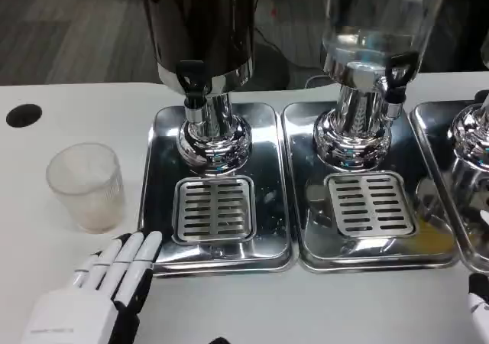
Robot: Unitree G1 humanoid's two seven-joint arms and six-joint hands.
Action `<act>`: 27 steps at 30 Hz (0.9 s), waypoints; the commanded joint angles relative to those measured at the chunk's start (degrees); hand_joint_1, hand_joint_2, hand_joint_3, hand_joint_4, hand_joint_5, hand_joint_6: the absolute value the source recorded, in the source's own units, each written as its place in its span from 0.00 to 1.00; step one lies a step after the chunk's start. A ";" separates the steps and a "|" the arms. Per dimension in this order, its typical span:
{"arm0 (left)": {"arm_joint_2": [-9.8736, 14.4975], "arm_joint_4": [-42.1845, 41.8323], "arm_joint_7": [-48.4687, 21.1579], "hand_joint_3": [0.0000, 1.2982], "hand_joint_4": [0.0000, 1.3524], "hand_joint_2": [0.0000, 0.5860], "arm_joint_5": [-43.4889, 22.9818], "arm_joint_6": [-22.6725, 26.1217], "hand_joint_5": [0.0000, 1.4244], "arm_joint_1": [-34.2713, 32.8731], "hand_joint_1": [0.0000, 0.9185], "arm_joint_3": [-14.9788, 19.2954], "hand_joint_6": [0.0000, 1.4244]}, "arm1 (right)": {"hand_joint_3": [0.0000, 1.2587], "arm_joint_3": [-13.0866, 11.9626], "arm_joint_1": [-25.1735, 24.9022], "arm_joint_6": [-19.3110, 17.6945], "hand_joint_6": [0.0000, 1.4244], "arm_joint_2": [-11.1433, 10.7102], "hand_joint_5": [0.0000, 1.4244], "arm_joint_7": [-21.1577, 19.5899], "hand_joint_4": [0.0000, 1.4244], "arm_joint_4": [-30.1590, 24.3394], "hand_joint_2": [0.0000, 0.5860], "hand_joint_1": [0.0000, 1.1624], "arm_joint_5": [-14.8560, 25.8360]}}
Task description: Grasp the cup under the faucet to collect the drink, then remove the cup.
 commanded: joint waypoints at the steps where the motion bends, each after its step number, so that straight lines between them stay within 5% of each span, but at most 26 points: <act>1: -0.10 -0.41 -0.61 0.05 0.00 0.19 -0.34 0.76 0.06 -0.12 0.00 -0.08 0.10 | 0.09 -0.13 0.09 -0.11 0.00 -0.19 0.00 0.45 0.00 0.02 0.95 0.45 0.76; 27: -1.27 0.83 -4.24 0.08 0.02 0.10 -7.58 6.37 0.09 -6.03 0.00 4.91 0.13 | 0.10 -0.04 0.85 -1.36 0.00 -0.28 0.00 0.53 0.00 0.51 0.94 0.45 1.99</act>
